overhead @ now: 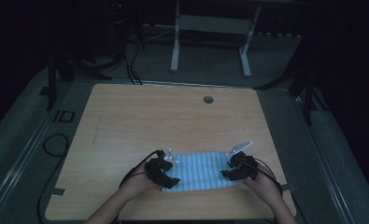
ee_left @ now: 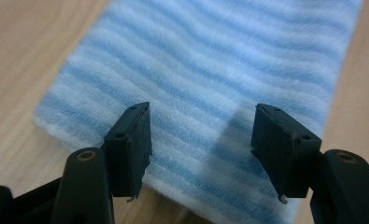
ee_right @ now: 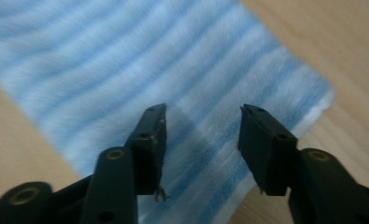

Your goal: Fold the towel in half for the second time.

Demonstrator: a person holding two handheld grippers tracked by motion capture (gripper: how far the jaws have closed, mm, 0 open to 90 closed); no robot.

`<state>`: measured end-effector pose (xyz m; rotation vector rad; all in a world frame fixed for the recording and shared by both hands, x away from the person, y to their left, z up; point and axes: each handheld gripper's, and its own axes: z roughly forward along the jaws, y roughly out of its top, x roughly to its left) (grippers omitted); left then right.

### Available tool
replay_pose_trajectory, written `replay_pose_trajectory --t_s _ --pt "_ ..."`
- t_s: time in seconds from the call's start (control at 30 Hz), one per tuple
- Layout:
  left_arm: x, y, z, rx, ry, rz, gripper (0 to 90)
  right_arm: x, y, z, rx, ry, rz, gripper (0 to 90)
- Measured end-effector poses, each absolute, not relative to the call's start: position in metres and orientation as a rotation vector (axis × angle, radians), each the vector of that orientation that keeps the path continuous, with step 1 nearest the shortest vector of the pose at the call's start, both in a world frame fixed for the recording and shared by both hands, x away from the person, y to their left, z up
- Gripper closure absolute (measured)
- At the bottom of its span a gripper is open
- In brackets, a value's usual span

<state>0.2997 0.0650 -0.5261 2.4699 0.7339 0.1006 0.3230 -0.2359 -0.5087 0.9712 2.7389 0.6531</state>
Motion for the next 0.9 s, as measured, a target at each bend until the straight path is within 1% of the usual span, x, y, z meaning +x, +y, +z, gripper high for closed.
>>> replay_pose_trajectory --t_s 0.13,0.23,0.4,0.5,0.9 --pt "0.306 0.068 -0.531 2.461 0.746 0.091 37.6 0.33 -0.234 -0.521 0.995 2.755 0.628 48.2" --pt "0.312 0.072 -0.531 2.465 0.749 0.105 37.6 0.337 -0.229 -0.521 1.009 2.755 0.627 47.9" --pt "0.327 0.083 -0.532 2.446 0.777 0.089 37.8 0.35 -0.217 -0.521 1.012 2.768 0.611 47.4" --pt "0.335 0.089 -0.532 2.444 0.792 0.114 37.8 0.357 -0.213 -0.522 1.017 2.766 0.628 47.2" --pt "0.372 0.102 -0.529 2.482 0.84 0.142 37.7 0.39 -0.193 -0.522 1.057 2.761 0.639 45.9"
